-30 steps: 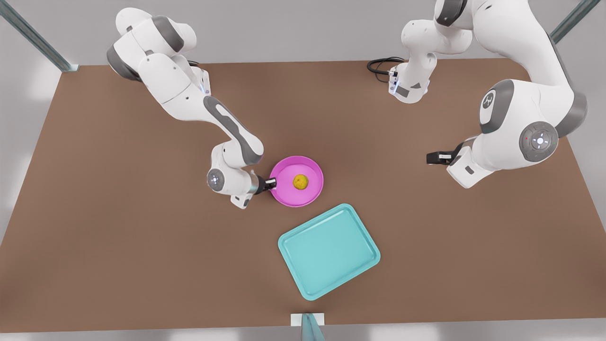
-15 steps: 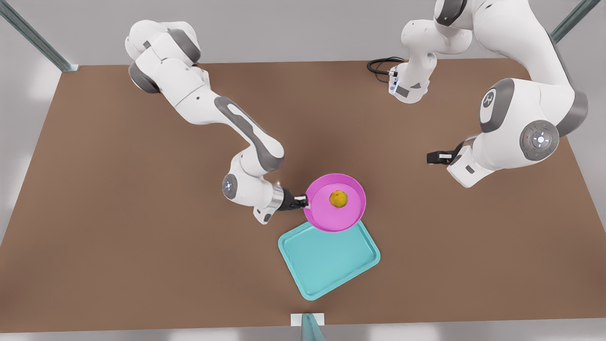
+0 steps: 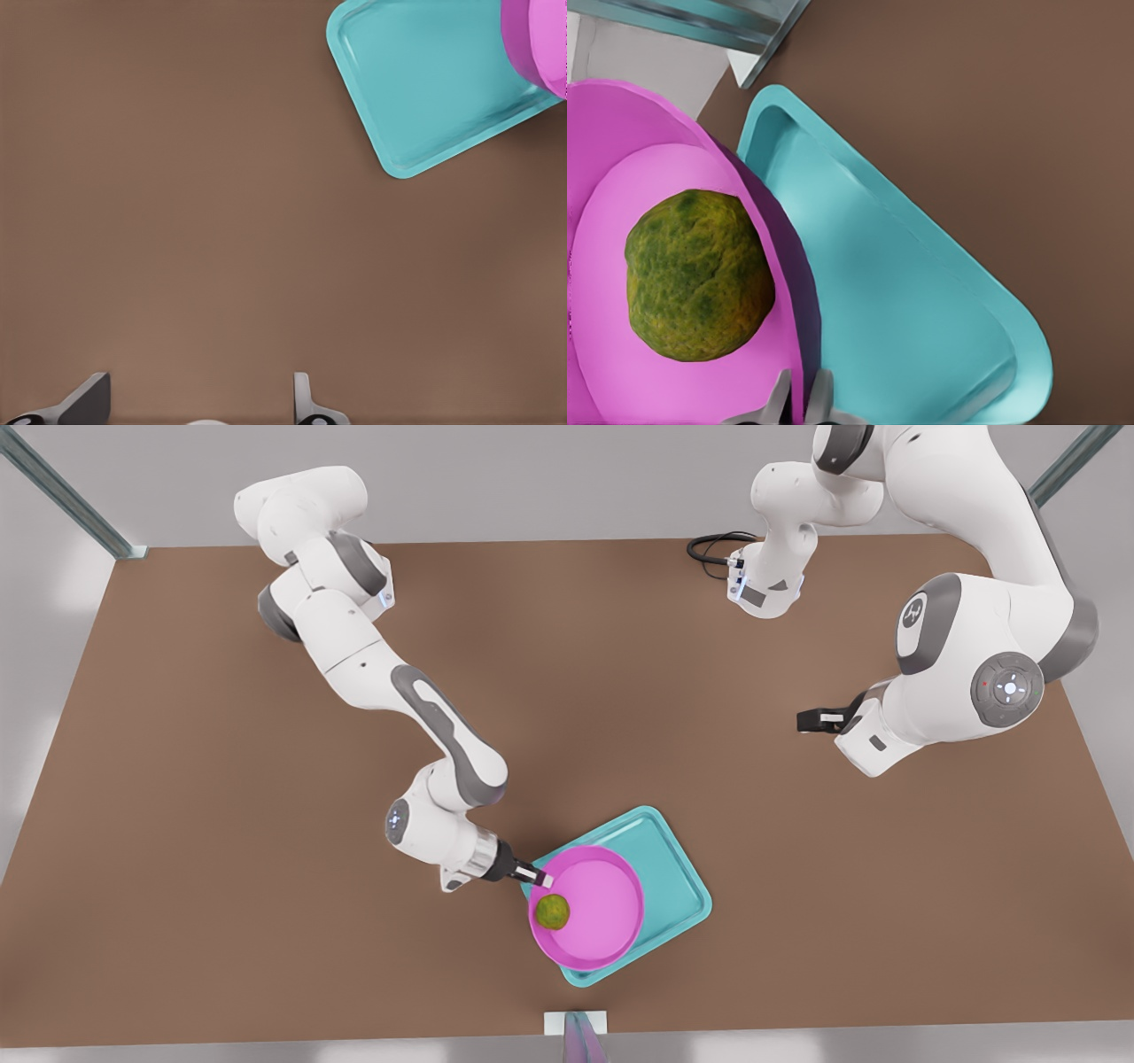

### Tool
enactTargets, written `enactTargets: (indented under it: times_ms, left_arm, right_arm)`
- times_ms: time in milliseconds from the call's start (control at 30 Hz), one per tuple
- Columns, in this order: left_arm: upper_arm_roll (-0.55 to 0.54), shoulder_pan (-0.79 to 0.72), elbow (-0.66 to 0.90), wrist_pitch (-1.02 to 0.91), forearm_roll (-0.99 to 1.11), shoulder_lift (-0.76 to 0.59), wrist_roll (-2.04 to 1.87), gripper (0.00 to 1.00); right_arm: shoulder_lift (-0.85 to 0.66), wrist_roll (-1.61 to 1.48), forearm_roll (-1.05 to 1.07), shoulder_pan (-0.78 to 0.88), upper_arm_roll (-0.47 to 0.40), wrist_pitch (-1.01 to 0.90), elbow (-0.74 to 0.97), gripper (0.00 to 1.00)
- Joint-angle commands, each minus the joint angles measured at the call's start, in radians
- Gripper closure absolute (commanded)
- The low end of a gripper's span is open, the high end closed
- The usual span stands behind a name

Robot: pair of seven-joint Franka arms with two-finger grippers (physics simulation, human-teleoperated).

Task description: Place the orange on the plate with the left arm and the plate on the tray with the right arm

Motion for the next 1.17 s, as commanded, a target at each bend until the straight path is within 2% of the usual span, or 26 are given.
enactTargets:
  times_ms: [0,233,267,300,433,467,500,567,600,633,667,767,800,967,1133]
  left_arm:
    - [0.000,0.000,0.000,-0.001,0.000,-0.001,-0.003,0.00]
    - [0.000,0.000,0.004,0.014,0.003,0.002,-0.006,0.00]
    - [0.000,0.000,0.004,0.014,0.005,0.002,-0.008,0.00]
    - [0.000,0.000,0.004,0.014,0.003,0.002,-0.008,0.00]
    - [-0.002,0.000,0.005,0.014,0.006,-0.001,-0.010,0.00]
    - [-0.002,0.000,0.005,0.014,0.008,0.000,-0.008,0.00]
    - [-0.002,0.000,0.005,0.014,0.008,0.002,-0.008,0.00]
    - [-0.002,0.000,0.004,0.014,0.009,0.002,-0.005,0.00]
    - [-0.002,0.000,0.005,0.014,0.006,0.002,-0.003,0.00]
    - [-0.005,0.000,0.004,0.017,0.003,0.008,-0.002,0.00]
    - [-0.003,0.000,0.005,0.019,0.001,0.008,-0.003,0.00]
    - [-0.002,0.002,0.005,0.036,0.001,0.014,0.000,0.00]
    - [-0.002,0.000,0.005,0.036,0.001,0.013,-0.002,0.00]
    - [0.011,0.000,0.005,0.037,0.014,-0.012,0.007,0.00]
    - [0.014,0.000,0.005,0.063,0.026,-0.041,-0.003,0.00]
  right_arm:
    - [0.002,0.252,-0.007,0.009,0.000,0.010,0.007,0.79]
    - [0.008,0.243,-0.007,0.026,0.000,0.008,0.006,0.79]
    - [0.007,0.246,-0.007,0.026,0.000,0.008,0.006,0.07]
    - [0.004,0.249,-0.007,0.026,0.000,0.008,0.006,0.00]
    - [-0.073,0.254,-0.005,0.028,0.003,-0.006,-0.040,0.00]
    - [-0.125,0.254,-0.005,0.026,0.003,-0.013,-0.100,0.00]
    - [-0.220,0.246,-0.017,-0.017,0.003,-0.124,-0.200,0.00]
    - [-0.269,0.231,-0.299,-0.162,0.005,-0.696,-0.174,0.00]
    - [-0.271,0.148,-0.353,-0.216,0.003,-0.889,-0.151,0.00]
    - [-0.277,0.064,-0.396,-0.308,0.023,-1.142,-0.059,0.00]
    - [-0.344,0.020,-0.453,-0.330,0.022,-1.208,-0.057,0.00]
    - [-0.772,-0.088,-0.672,-0.363,0.022,-1.211,-0.284,0.00]
    - [-0.841,-0.121,-0.697,-0.363,0.017,-1.205,-0.299,0.00]
    - [-0.958,-0.133,-0.698,-0.397,-0.018,-1.228,-0.313,0.00]
    - [-0.963,-0.131,-0.697,-0.396,-0.023,-1.245,-0.326,0.00]
